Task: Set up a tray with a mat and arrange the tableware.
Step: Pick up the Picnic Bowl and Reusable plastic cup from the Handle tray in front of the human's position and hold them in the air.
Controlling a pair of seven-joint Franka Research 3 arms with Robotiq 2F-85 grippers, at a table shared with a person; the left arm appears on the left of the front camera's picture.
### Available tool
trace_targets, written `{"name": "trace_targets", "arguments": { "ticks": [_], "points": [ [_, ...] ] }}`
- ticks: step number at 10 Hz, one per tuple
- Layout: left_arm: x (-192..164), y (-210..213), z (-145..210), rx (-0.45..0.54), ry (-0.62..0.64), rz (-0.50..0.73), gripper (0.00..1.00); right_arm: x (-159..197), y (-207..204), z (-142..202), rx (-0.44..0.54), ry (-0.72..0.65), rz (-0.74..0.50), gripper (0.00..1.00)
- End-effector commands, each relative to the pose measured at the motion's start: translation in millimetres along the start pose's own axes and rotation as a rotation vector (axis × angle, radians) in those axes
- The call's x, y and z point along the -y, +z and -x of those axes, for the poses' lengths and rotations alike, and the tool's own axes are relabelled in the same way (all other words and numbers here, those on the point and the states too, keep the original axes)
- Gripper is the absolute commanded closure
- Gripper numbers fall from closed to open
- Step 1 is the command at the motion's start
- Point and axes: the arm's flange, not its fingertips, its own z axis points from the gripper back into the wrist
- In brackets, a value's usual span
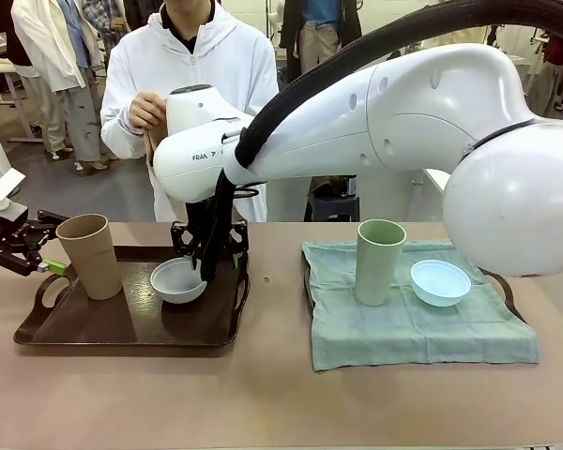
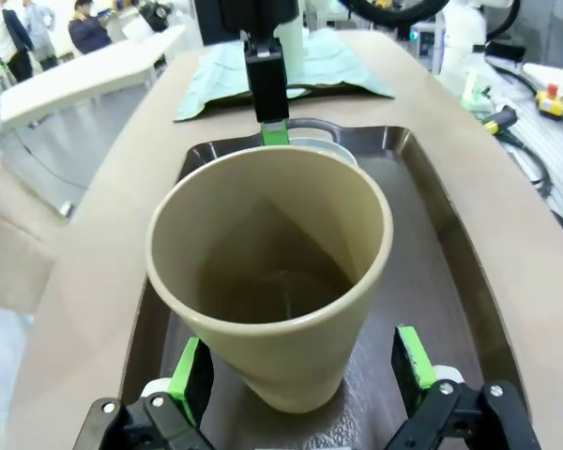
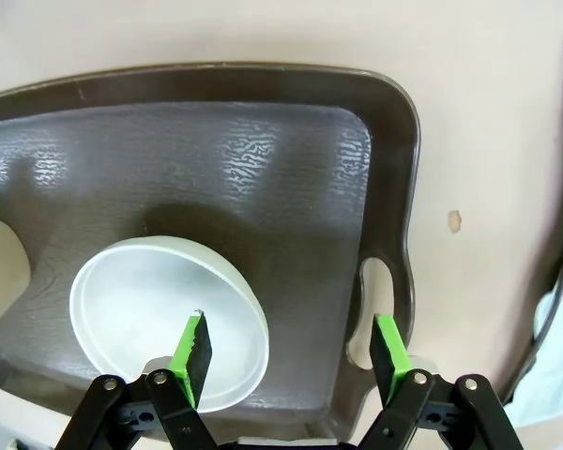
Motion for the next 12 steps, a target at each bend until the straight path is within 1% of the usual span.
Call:
{"name": "trace_targets", "arguments": {
  "ticks": [1, 3, 5, 7, 9, 12],
  "points": [
    [-4.2, -8.9, 6.0, 0.031, -0.009, -0.019, 0.0, 0.5, -2.6, -3.1, -0.001, 0.018, -0.041, 0.12],
    [-4.9, -12.5, 5.7, 0.081, -0.016, -0.042, 0.0, 2.1, -9.2, -9.6, -0.003, 0.022, -0.054, 0.12],
    [-4.0, -11.1, 2.8, 0.102, -0.028, -0.057, 0.0, 1.2, -15.9, -12.1, -0.015, 0.021, -0.054, 0.12],
    [-3.1, -12.3, -1.1, 0.112, -0.035, -0.056, 0.0, -1.3, -18.7, -11.2, -0.003, 0.041, -0.068, 0.12],
    [-2.9, -12.5, -0.3, 0.116, -0.032, -0.055, 0.0, -8.1, -22.2, -3.9, -0.009, 0.078, -0.083, 0.12],
    [-6.7, -16.3, 4.4, 0.127, -0.013, -0.048, 0.0, -13.0, -24.0, -0.2, -0.016, 0.094, -0.083, 0.12]
  ]
}}
